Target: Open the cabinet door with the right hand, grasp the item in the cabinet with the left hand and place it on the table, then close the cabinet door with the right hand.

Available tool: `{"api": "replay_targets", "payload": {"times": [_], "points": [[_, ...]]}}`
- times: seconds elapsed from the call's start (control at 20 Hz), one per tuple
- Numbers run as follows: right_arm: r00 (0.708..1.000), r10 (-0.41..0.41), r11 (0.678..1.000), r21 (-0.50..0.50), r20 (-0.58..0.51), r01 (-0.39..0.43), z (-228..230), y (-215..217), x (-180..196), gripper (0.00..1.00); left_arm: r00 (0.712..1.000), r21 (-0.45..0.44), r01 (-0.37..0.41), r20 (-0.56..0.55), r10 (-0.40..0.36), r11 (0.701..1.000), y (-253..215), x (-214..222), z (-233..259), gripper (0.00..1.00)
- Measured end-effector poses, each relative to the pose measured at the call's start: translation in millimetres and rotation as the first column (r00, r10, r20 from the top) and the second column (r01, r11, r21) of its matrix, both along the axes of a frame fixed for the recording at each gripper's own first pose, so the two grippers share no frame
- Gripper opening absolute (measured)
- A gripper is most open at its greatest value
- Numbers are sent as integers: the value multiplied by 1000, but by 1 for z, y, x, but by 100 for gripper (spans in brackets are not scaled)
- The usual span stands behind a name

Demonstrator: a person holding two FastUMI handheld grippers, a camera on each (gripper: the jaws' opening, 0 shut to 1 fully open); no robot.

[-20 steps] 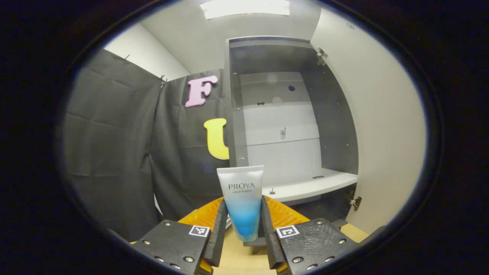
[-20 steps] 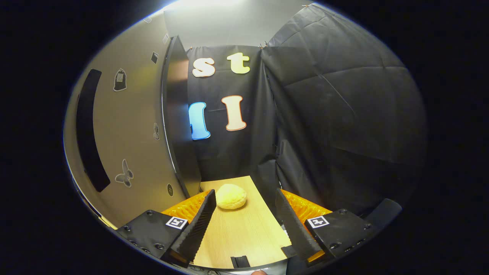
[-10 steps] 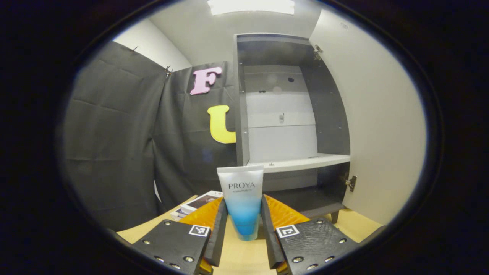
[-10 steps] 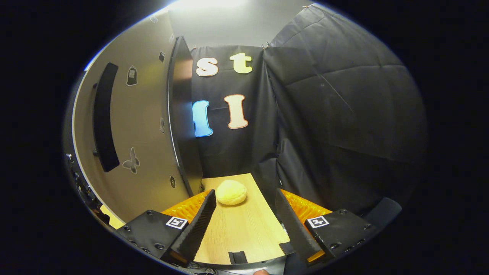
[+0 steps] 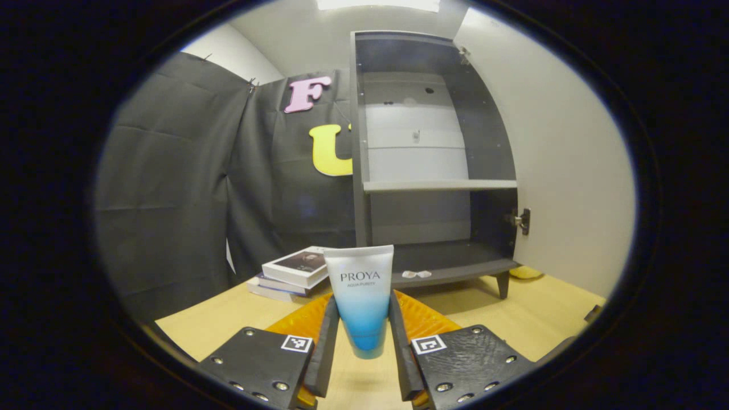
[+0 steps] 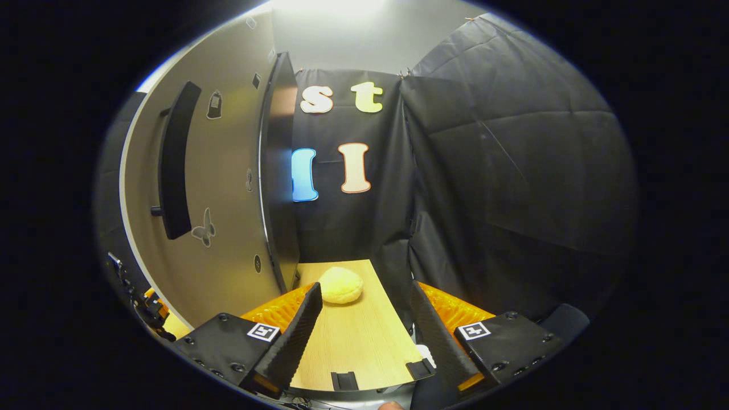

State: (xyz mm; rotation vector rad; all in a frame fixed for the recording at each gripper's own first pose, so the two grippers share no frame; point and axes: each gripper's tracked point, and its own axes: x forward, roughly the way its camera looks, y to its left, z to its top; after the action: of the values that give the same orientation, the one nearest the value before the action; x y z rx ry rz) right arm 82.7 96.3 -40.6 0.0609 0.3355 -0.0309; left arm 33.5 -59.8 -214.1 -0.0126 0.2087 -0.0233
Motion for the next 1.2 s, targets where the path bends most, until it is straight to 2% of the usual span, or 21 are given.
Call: {"api": "replay_targets", "payload": {"times": [0.05, 0.15, 0.2, 0.25, 0.35, 0.4, 0.5, 0.6, 0.65, 0.7, 0.75, 0.9, 0.95, 1.0, 1.05, 1.1, 1.15, 1.2], "points": [[1000, 4, 1000, -4, -1, -4, 1, 2, 1, 93, 1000, -1, 0, -15, 0, 1000, -2, -2, -11, 46], [1000, 16, 1000, -14, -6, -16, -1, 4, 0, 93, 999, 6, -3, -50, 3, 1000, -5, -8, -31, 49], [1000, 22, 1000, -18, -11, -23, -3, 6, 1, 98, 998, 11, -5, -62, 5, 1000, -6, -12, -39, 46], [999, 28, 999, -20, -14, -29, -4, 7, 0, 98, 997, 14, -4, -73, 5, 1000, -7, -14, -46, 51], [999, 36, 999, -25, -17, -36, -4, 9, 1, 98, 996, 17, -10, -88, 11, 1000, -8, -15, -57, 46], [999, 37, 999, -26, -17, -37, -4, 9, 1, 98, 995, 18, -16, -94, 18, 1000, -9, -15, -60, 49], [999, 39, 999, -26, -23, -39, -6, 11, 2, 98, 994, 25, -25, -106, 28, 999, -9, -22, -74, 49], [999, 38, 999, -27, -31, -39, -9, 10, 1, 98, 993, 30, -31, -111, 34, 999, -9, -27, -79, 50], [999, 38, 999, -27, -33, -39, -9, 10, 0, 93, 992, 31, -37, -116, 40, 999, -9, -29, -82, 50], [999, 40, 999, -25, -35, -41, -9, 12, 1, 98, 991, 30, -43, -125, 47, 999, -8, -32, -87, 50], [998, 43, 999, -23, -37, -44, -10, 14, 2, 93, 990, 28, -49, -131, 52, 998, -7, -34, -90, 53], [998, 54, 998, -28, -42, -56, -11, 21, 5, 93, 987, 26, -54, -152, 57, 998, -9, -45, -99, 49], [997, 59, 998, -28, -42, -60, -12, 22, 5, 98, 985, 21, -53, -163, 56, 998, -10, -48, -102, 48], [997, 64, 998, -25, -41, -65, -11, 24, 7, 93, 986, 25, -55, -154, 58, 998, -10, -53, -100, 48], [997, 70, 997, -22, -41, -71, -13, 27, 7, 93, 986, 27, -56, -158, 59, 998, -9, -54, -100, 48], [996, 76, 997, -22, -41, -77, -13, 30, 8, 98, 986, 29, -57, -158, 61, 998, -10, -57, -99, 52], [996, 82, 996, -24, -42, -83, -13, 32, 9, 98, 985, 27, -57, -161, 61, 998, -9, -59, -99, 55], [995, 89, 996, -24, -42, -90, -12, 34, 11, 93, 984, 29, -61, -165, 65, 998, -9, -60, -99, 58]]}}
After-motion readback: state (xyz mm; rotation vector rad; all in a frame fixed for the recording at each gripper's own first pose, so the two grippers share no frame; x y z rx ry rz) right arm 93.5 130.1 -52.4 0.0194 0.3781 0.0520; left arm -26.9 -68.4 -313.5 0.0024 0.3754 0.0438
